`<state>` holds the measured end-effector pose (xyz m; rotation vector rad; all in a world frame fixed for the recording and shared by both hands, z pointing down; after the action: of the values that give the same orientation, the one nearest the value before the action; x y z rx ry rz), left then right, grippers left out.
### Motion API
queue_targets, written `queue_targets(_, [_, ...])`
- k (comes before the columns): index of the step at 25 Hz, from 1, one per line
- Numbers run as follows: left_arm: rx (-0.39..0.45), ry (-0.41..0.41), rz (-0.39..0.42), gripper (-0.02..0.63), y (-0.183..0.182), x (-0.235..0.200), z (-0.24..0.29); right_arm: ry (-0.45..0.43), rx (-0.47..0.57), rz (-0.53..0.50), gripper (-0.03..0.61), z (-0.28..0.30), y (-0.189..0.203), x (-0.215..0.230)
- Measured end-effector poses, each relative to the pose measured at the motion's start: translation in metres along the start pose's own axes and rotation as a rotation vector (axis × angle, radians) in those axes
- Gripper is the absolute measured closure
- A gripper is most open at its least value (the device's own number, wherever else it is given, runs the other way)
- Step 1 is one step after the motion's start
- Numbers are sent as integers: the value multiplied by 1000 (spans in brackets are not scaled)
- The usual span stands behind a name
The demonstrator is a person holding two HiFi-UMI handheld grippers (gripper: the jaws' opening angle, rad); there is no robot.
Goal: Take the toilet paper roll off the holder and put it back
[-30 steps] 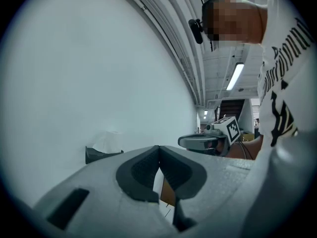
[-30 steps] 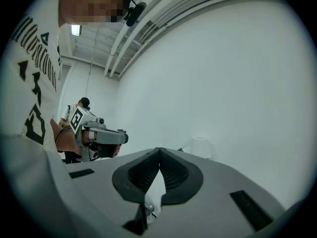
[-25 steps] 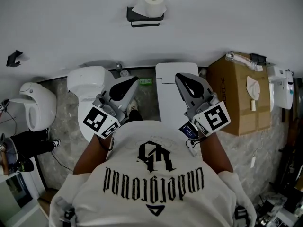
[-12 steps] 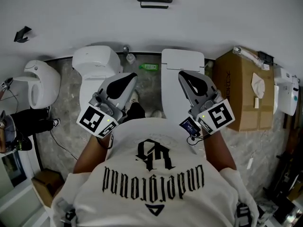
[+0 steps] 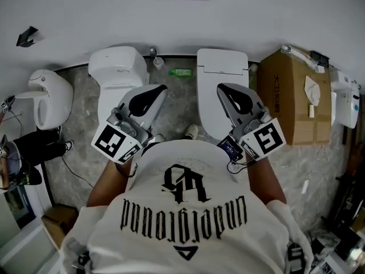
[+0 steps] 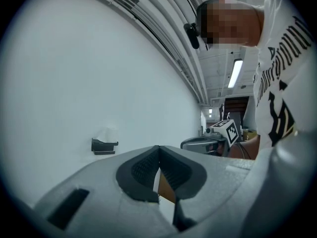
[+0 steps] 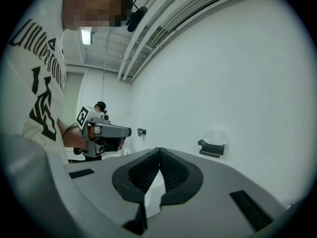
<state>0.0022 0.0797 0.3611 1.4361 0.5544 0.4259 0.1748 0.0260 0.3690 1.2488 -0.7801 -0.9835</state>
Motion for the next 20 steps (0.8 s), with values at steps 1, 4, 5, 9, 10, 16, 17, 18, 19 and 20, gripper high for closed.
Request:
queue_targets(1, [-4, 6, 3, 600, 0, 0, -7, 5, 1, 1, 565, 1, -2, -7])
queue_targets(4, [-5, 24, 10, 600, -1, 0, -32, 14, 2, -4, 565, 3, -6, -34])
queue_targets(5, [-5, 28, 12, 600, -1, 1, -41, 15, 3, -5, 565, 4, -6, -44])
queue_targets(9, [-2, 39, 17, 600, -2, 1, -79, 22, 7, -5, 565, 9, -10, -80])
queue_targets(10, [0, 41, 16, 600, -2, 0, -88, 24, 7, -8, 565, 10, -12, -89])
queue_targets(16, [7, 52, 22, 600, 1, -2, -142, 29, 17, -3, 565, 20, -13, -139])
queue_targets(17, [10, 53, 22, 600, 1, -2, -150, 31, 18, 5, 565, 21, -13, -147])
queue_targets(18, [13, 52, 21, 600, 1, -2, -159, 33, 21, 12, 565, 22, -14, -154])
queue_targets(19, [15, 51, 21, 600, 1, -3, -167, 35, 24, 15, 565, 23, -15, -162])
queue_targets(20, [15, 51, 20, 600, 2, -3, -174, 36, 27, 16, 565, 24, -16, -169])
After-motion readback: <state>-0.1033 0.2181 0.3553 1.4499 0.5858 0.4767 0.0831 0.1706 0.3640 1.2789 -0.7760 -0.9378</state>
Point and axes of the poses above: the fingertips, and each gripper's own axes: z forward along the fingers, x to its right, y out of its underside, the point moved 4 cm from there along -z, backward along the fingers, and after that the axes turned 2 degrees about -x, right-handed, at the moved point
